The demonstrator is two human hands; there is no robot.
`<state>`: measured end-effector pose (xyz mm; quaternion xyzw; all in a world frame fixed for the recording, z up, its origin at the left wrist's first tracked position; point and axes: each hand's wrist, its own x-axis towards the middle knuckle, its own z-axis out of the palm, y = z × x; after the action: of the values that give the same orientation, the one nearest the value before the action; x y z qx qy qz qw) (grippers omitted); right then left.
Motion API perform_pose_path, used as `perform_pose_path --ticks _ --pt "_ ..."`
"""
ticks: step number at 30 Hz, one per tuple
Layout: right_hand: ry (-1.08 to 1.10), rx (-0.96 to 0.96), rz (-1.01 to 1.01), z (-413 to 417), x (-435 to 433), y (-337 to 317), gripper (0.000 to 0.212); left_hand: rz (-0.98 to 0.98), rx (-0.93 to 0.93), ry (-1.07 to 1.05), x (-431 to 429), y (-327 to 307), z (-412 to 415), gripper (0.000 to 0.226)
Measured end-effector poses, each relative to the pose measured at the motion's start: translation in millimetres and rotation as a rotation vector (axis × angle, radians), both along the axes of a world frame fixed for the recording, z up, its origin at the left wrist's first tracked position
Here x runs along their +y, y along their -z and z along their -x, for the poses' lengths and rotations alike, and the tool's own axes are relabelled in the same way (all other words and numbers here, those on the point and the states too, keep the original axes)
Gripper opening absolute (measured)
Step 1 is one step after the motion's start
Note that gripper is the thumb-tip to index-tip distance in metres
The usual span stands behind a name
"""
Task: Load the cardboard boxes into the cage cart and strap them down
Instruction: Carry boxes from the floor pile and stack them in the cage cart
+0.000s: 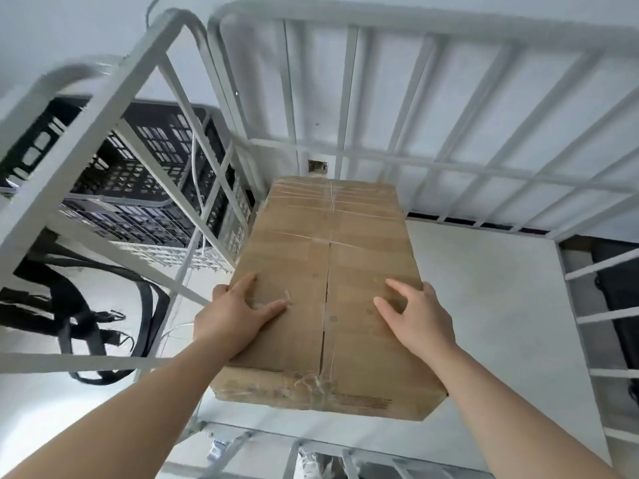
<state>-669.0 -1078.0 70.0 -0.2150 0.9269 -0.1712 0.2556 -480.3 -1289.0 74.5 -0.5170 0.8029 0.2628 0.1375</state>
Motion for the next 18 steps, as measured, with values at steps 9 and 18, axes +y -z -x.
perform_pose_path --ticks 9,18 --pt "-0.026 0.002 -0.012 1.9 -44.1 122.7 0.056 -0.008 -0.011 -0.075 -33.1 120.2 -5.7 0.087" --pt "-0.056 0.01 -0.001 -2.9 -78.5 208.8 0.062 -0.015 0.005 -0.12 -62.3 200.3 -16.6 0.086"
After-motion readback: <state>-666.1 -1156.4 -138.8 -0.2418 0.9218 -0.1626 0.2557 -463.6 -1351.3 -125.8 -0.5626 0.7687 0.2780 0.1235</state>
